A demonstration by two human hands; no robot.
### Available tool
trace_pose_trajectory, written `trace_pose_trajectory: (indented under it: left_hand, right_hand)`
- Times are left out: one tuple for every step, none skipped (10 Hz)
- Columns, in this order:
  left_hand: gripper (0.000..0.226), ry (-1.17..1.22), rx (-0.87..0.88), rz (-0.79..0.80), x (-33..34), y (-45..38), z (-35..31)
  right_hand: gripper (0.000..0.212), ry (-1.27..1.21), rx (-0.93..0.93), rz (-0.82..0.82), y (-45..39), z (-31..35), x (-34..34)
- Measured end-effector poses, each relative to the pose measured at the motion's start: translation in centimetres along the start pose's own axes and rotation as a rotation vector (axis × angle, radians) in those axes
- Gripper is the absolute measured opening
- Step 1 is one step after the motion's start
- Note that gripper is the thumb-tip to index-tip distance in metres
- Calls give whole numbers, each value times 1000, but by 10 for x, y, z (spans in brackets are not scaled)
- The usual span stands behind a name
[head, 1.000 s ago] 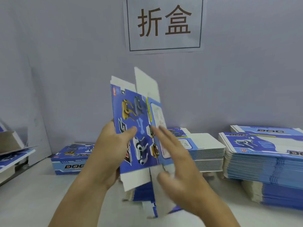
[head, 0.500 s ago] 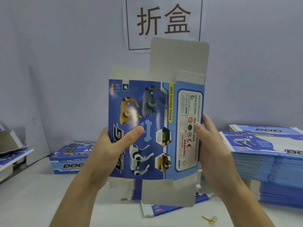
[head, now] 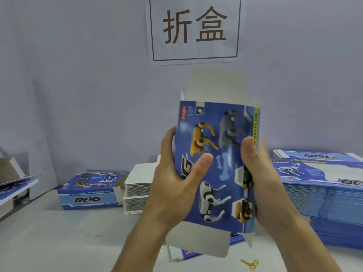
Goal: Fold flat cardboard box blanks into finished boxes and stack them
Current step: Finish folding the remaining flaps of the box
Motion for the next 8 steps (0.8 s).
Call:
trace_pose_trajectory:
  left_hand:
    - [45,74,-77,100,4,0,1]
    - [12,96,-133,5,-11,-6,0]
    - [32,192,-124,-139,-25,-10,-6]
    - [59,190,-102,-198,-35,-3,-8]
    - [65,147,-21,-174,-32,-1,-10]
    - [68,86,92,-104,-20,3,-13]
    - [68,42,105,-104,-18,1,-13]
    - [54,65,76,-93,-17,1,-11]
  right_hand:
    - [86,272,-136,-141,-2,1,-8]
    - [76,380,-153,-169,1,-8,-6]
    - [81,334,-146,-50,4,-23,5]
    - [77,223,-72,73,6,-23,15]
    - [78,136,-149,79,7,-11,14]
    - [74,111,-273,27,6,0,12]
    - [63,97,-268,35,5,4,12]
    - [56,-6,-187,60,7,4,12]
Point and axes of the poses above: each hand's wrist, its own y-axis away from the middle knuckle, its own x-axis out of the palm, z = x × y, the point moved 4 cm from there along -y, towards the middle knuckle, and after that the axes turned 14 degrees about -y, right-handed, at the moved point
